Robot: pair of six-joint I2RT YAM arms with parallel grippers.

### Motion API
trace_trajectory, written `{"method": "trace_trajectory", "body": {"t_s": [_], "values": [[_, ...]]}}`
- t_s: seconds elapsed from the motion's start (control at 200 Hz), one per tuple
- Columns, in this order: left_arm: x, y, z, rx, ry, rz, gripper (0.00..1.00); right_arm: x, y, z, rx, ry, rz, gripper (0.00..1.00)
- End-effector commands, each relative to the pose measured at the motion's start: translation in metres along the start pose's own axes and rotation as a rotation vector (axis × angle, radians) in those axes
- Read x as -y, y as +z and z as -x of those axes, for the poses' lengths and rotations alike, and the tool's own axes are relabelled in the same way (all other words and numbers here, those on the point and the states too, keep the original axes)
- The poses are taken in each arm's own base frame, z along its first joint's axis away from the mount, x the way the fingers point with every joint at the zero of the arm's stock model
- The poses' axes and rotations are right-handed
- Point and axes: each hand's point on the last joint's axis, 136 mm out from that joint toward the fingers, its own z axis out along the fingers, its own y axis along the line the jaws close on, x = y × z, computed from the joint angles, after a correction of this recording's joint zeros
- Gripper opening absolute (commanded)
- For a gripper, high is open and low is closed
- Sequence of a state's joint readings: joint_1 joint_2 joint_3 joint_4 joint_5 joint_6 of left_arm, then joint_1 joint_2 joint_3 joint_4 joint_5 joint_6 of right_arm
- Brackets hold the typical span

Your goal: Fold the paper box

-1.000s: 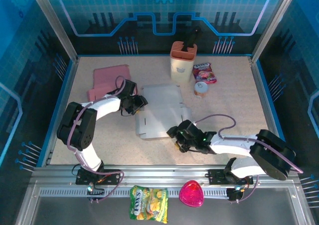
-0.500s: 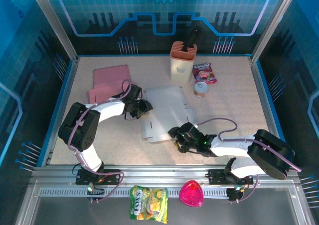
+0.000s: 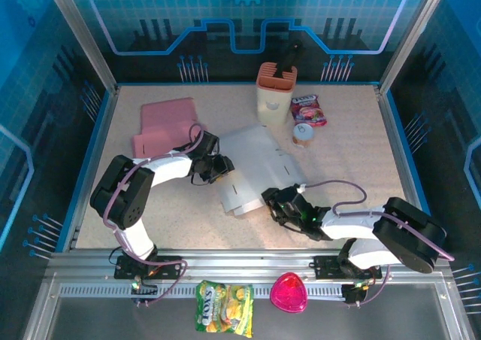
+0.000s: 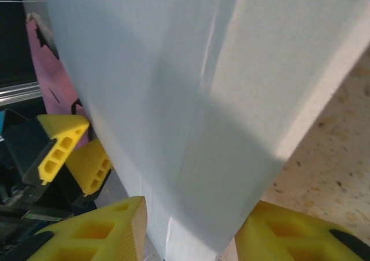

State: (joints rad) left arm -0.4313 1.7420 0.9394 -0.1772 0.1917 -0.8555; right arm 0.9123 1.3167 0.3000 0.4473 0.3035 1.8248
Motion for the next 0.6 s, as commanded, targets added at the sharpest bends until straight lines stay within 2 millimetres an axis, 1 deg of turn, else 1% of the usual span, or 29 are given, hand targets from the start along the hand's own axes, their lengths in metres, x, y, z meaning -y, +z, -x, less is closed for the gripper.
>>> {"method": "trace_trajectory", "body": {"t_s": [0.0,0.135,0.245,0.32,0.405,0.49,0.545,0.59], "values": [[-0.011,0.006,-0.013,-0.042,-0.003,0.032,0.47,-0.025,-0.007,0.013,0.074,-0.014,0.1,0.41],[-0.011,0.005,-0.013,-0.042,-0.002,0.036,0.47,-0.041,-0.014,0.012,0.076,-0.068,0.117,0.37],[-0.011,0.004,-0.013,-0.04,0.0,0.037,0.47,-0.046,-0.018,0.013,0.087,-0.108,0.101,0.36],[-0.011,0.005,-0.013,-0.041,-0.001,0.038,0.47,-0.046,-0.019,0.014,0.096,-0.101,0.108,0.33],[-0.01,0.004,-0.012,-0.038,0.002,0.036,0.47,-0.046,-0.018,0.015,0.1,-0.093,0.104,0.24],[-0.005,0.0,-0.01,-0.031,0.01,0.025,0.46,-0.05,-0.018,0.014,0.096,-0.094,0.109,0.08],[0.002,-0.007,-0.008,-0.016,0.025,0.013,0.47,-0.055,-0.021,0.013,0.095,-0.094,0.111,0.0],[0.007,-0.015,-0.006,0.003,0.042,0.014,0.5,-0.061,-0.024,0.013,0.099,-0.095,0.109,0.0]]}}
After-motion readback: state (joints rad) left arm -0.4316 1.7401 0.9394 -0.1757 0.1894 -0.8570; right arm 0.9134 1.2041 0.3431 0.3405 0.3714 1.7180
